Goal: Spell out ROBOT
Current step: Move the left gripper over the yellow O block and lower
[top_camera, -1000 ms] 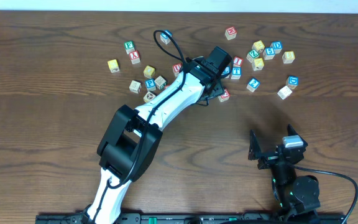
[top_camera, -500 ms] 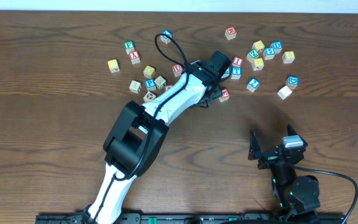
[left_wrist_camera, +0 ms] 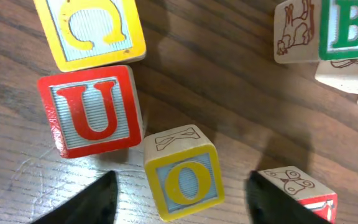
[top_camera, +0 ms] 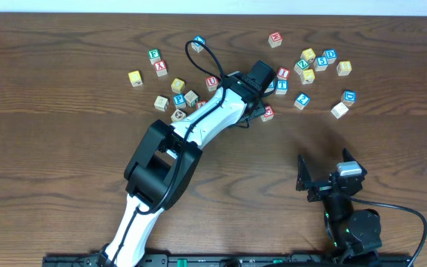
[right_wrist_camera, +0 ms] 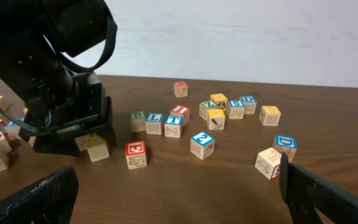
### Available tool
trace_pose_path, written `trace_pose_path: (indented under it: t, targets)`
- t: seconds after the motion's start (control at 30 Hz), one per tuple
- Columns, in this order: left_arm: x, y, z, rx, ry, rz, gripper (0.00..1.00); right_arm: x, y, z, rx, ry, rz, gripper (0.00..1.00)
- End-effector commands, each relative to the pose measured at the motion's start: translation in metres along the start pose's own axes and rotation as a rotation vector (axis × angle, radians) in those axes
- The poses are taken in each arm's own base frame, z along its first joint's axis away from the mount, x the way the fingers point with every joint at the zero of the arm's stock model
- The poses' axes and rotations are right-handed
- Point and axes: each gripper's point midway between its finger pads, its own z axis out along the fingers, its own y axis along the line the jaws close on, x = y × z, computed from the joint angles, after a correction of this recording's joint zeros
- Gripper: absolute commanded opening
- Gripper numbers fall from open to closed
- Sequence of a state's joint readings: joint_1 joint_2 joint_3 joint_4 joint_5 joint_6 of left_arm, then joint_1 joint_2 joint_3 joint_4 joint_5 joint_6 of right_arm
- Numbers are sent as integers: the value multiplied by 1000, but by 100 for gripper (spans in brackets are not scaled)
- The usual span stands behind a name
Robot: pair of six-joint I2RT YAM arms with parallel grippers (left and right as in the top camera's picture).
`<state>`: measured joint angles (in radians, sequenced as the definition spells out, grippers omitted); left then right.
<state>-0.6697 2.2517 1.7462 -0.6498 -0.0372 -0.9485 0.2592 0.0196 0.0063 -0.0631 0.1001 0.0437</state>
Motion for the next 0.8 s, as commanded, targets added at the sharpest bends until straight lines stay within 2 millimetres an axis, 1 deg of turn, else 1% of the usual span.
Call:
trace_pose_path:
  t: [0.0,0.03,0.1,0.77]
  targets:
    - [-8,-2,-2,-5,-31,-16,53,1,-2,0,5,5,-7,99]
    - [-8,-2,-2,-5,-31,-16,49,1,-2,0,5,5,-7,99]
    - [-7,-2,-2,-5,-30,-16,45,1,-2,0,4,5,-7,99]
    - [-10,2,-2,-26,-48,-4,45,1,-2,0,4,5,-7,99]
